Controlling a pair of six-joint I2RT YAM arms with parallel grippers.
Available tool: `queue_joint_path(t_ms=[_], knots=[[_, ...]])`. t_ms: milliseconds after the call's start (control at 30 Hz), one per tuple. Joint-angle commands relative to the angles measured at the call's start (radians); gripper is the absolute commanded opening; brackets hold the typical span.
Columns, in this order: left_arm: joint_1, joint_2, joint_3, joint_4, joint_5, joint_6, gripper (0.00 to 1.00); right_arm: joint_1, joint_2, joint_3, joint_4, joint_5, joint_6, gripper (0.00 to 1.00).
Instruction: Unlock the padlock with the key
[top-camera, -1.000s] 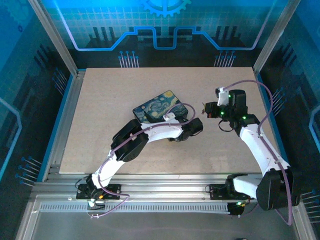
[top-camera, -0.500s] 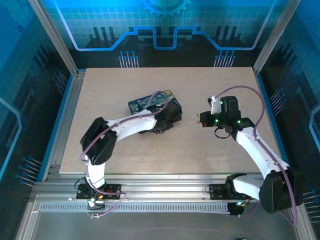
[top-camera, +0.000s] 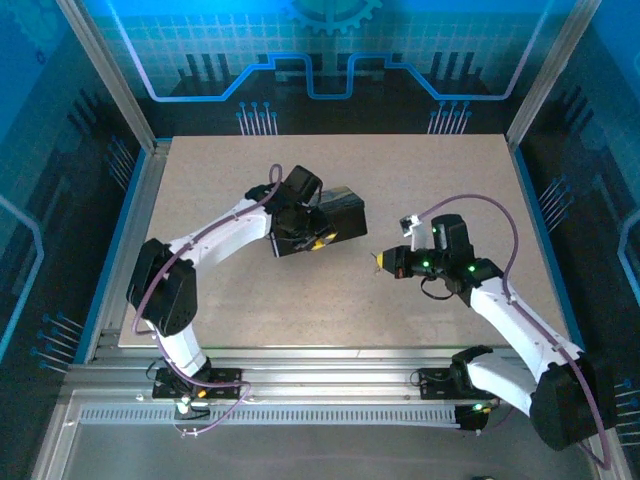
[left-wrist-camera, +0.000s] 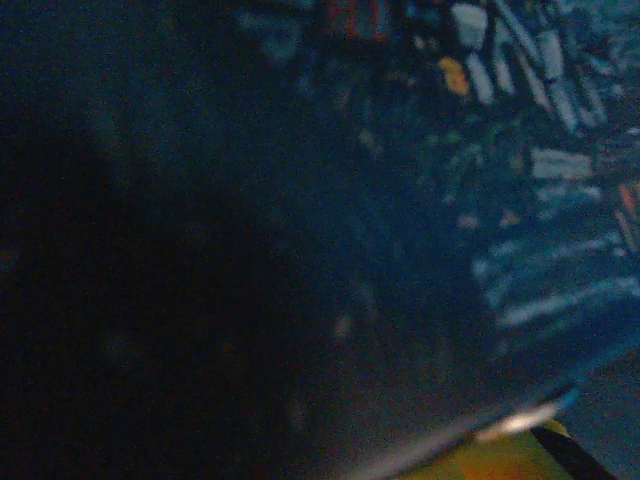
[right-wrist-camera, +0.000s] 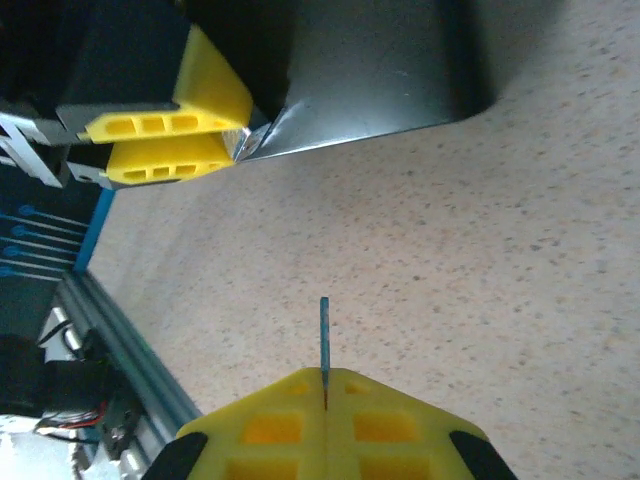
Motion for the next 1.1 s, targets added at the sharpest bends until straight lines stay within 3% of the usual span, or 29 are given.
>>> queue_joint_path(t_ms=[0, 367, 700, 1067], knots=[[0.02, -0.061, 0.073, 0.047, 0.209, -0.016, 0.0, 0.028, -0.03, -0.033, 0.18, -0.097, 0.084, 0.0], [0.067, -0.079, 0.045, 0.181, 0.389, -0.134, 0.0, 0.046, -0.006, -0.086, 0.416, -0.159, 0.073, 0.0], [0.068, -0.105, -0.036, 0.335, 0.437, -0.256, 0.0, 0.047, 0.101, -0.047, 0.548, -0.174, 0.074, 0.0], [0.069, -0.136, -0.114, 0.448, 0.457, -0.308, 0.0, 0.022, 0.139, 0.019, 0.501, -0.174, 0.01, 0.0]])
